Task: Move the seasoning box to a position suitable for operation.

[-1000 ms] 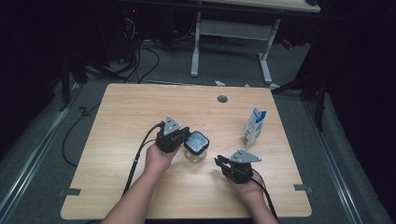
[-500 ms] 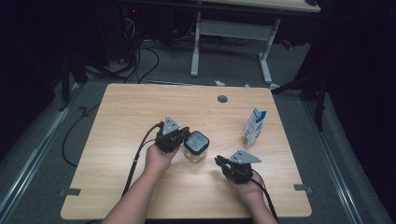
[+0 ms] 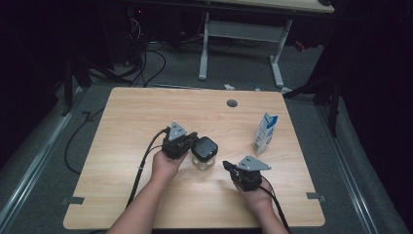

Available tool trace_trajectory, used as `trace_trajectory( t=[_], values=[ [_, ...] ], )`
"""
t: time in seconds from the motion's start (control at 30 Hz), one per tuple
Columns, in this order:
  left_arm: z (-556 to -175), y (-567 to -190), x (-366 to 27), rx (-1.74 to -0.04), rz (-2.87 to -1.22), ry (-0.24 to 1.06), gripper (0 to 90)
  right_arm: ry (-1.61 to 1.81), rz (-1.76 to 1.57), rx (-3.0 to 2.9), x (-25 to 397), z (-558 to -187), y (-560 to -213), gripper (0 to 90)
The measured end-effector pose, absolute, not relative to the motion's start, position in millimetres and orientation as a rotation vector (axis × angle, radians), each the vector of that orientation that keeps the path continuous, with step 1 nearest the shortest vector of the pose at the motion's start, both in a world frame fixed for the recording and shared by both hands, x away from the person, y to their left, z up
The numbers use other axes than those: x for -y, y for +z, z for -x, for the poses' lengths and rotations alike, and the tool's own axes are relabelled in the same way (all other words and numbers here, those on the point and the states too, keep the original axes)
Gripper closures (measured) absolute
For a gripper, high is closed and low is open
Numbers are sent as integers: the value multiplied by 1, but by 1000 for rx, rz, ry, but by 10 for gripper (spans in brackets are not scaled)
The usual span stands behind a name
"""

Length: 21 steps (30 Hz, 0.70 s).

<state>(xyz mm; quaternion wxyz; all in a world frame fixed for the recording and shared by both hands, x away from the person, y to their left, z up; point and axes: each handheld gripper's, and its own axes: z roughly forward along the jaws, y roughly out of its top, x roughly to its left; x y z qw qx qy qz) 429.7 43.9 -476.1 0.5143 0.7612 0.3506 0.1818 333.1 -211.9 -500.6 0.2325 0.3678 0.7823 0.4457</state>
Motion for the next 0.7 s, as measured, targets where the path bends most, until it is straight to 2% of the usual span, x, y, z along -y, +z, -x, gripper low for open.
trace_trajectory(
  t=[0.7],
  values=[
    [-432,-480,-47,-846,-1811,420,900,1255,-947,-2111,188,-354,-477,898]
  ],
)
